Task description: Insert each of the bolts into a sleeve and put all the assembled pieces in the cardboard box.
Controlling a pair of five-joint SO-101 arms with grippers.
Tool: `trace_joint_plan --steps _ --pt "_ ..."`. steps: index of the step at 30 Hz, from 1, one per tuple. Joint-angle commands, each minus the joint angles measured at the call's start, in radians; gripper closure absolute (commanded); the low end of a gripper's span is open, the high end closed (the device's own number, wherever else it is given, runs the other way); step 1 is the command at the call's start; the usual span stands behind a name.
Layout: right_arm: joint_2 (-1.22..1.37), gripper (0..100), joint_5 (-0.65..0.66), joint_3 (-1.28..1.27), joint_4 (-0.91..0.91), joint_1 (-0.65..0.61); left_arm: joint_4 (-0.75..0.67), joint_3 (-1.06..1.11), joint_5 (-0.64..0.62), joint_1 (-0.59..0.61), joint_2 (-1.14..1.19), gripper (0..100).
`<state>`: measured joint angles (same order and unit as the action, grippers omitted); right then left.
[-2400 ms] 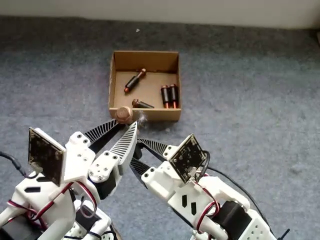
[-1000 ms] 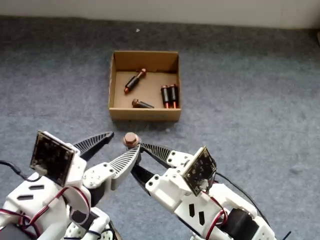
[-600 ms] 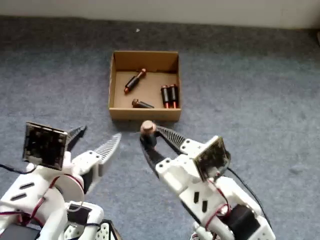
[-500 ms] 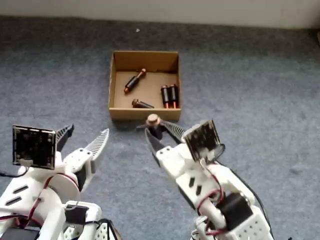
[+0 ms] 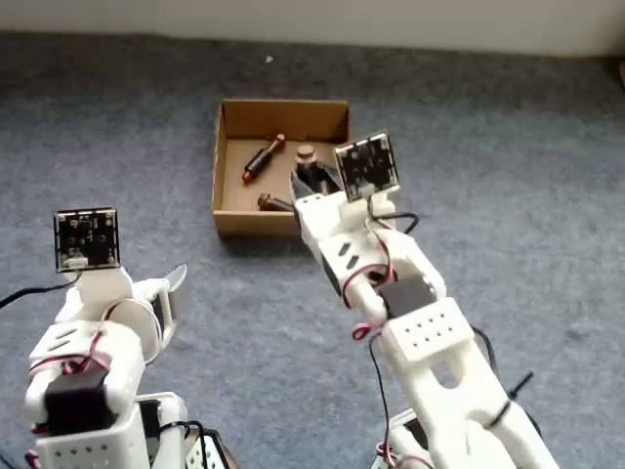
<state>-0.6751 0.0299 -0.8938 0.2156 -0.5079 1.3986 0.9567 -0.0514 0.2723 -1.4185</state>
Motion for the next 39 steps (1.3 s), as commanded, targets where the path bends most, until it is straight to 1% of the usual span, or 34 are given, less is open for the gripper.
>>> trace_joint_plan --steps 1,3,6,10,12,17,19,23,28,33,39 --pt "0.105 99.3 -0.003 0.081 -0.176 0.012 -0.183 0.213 0.009 0.051 0.002 73" --pt "0.189 99.3 -0.003 0.110 -0.231 0.012 -0.278 0.320 0.009 0.065 0.002 73" --pt "0.321 99.3 -0.003 0.179 -0.262 0.012 -0.405 0.464 0.009 0.070 0.002 73" --pt "0.486 99.1 -0.003 0.274 -0.263 0.013 -0.511 0.593 0.009 0.068 0.002 73" --pt "0.550 98.1 -0.006 0.312 -0.262 0.018 -0.539 0.611 0.009 0.071 0.002 73" --pt "0.628 85.2 -0.006 0.338 -0.260 0.028 -0.545 0.624 0.009 0.068 0.002 73" --pt "0.625 85.2 -0.005 0.338 -0.259 0.028 -0.560 0.641 0.011 0.067 0.002 73" --pt "0.555 88.5 -0.005 0.332 -0.257 0.027 -0.635 0.685 0.066 0.067 0.002 73" --pt "0.397 99.8 -0.003 0.268 -0.102 0.024 -0.654 0.696 0.071 0.067 0.002 73" --pt "0.200 99.3 -0.006 0.165 0.108 0.028 -0.654 0.696 0.071 0.067 0.002 73" --pt "-0.101 99.3 -0.005 -0.008 0.305 0.027 -0.654 0.696 0.071 0.067 0.002 73"
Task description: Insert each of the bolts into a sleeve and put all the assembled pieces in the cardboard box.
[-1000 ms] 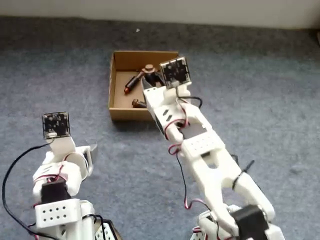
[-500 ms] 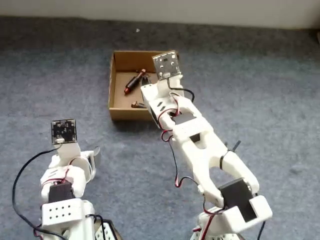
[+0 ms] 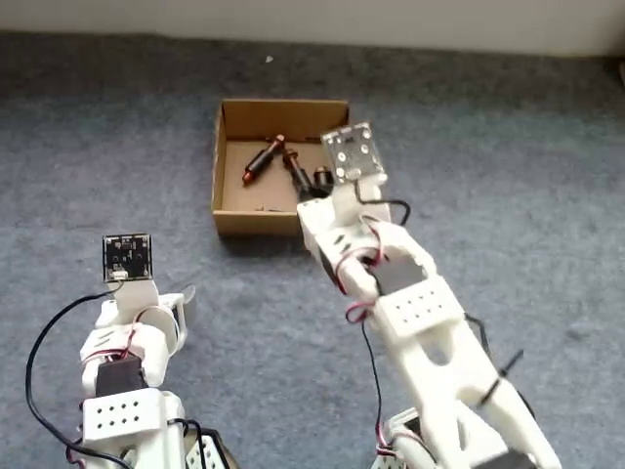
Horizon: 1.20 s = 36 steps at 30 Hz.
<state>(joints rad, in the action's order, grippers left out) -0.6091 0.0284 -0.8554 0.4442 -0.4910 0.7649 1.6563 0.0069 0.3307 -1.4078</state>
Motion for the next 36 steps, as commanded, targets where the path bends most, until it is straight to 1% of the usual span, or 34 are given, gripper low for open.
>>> trace_joint_plan --steps 1,15,17,19,21,25,28,32,36 --pt "-0.219 99.3 -0.003 -0.076 0.107 0.008 -0.020 -0.004 0.012 0.008 -0.008 73" --pt "-0.914 99.3 -0.003 -0.458 0.427 0.012 -0.021 -0.002 0.014 0.004 -0.008 73" --pt "-1.024 99.3 -0.003 -0.507 0.472 0.013 -0.018 -0.002 0.014 -0.019 -0.008 73" --pt "-1.133 99.3 -0.002 -0.549 0.499 0.036 -0.018 0.002 0.015 -0.039 -0.008 73" --pt "-1.225 99.3 0.000 -0.576 0.501 0.087 -0.021 0.012 0.015 -0.042 -0.008 73" --pt "-1.204 99.3 -0.006 -0.618 0.507 0.188 -0.021 0.015 0.015 -0.045 -0.008 73" --pt "-1.208 99.3 -0.006 -0.664 0.506 0.252 -0.020 0.019 0.015 -0.088 -0.008 73" --pt "-1.228 99.3 -0.006 -0.725 0.507 0.302 -0.021 0.048 0.015 -0.145 -0.008 73" --pt "-1.227 99.3 -0.006 -0.794 0.507 0.329 -0.018 0.048 0.015 -0.162 -0.008 73"
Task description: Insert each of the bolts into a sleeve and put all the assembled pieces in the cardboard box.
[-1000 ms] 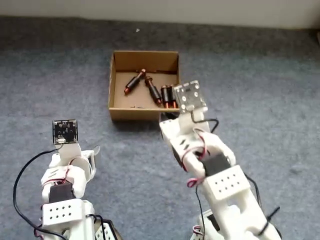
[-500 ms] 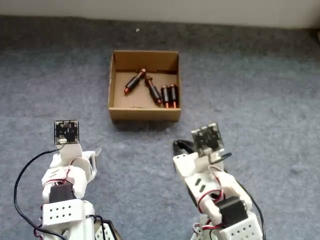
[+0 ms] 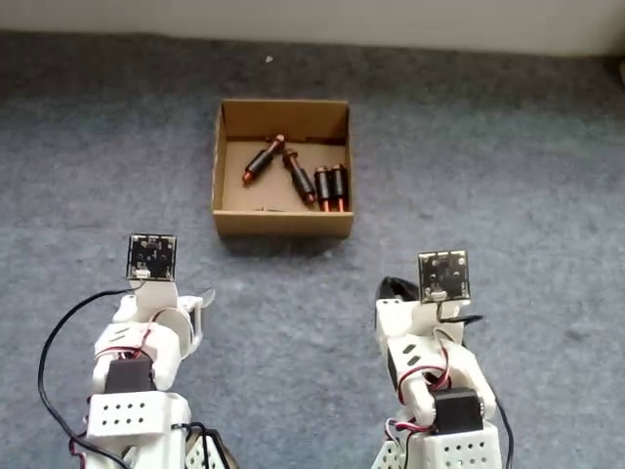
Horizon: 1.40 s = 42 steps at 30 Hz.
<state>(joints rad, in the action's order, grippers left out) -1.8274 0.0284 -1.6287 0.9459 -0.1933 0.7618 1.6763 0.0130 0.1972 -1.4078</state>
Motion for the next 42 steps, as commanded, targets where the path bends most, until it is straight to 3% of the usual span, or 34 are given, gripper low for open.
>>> trace_joint_plan --steps 1,10,17,31,42 --pt "-0.008 99.3 -0.006 -0.041 0.005 0.039 -0.015 0.028 0.009 -0.028 -0.008 73" --pt "-0.005 99.3 -0.006 -0.165 0.035 0.044 -0.015 0.028 0.008 -0.028 -0.008 73" --pt "-0.008 99.3 -0.003 -0.165 0.309 0.042 -0.014 0.028 0.005 -0.022 -0.008 73" --pt "-0.007 99.3 -0.003 -0.165 0.300 0.042 -0.014 0.028 0.000 -0.019 -0.008 73" --pt "-0.007 99.3 -0.003 -0.165 0.300 0.042 -0.014 0.028 0.002 0.076 -0.008 73"
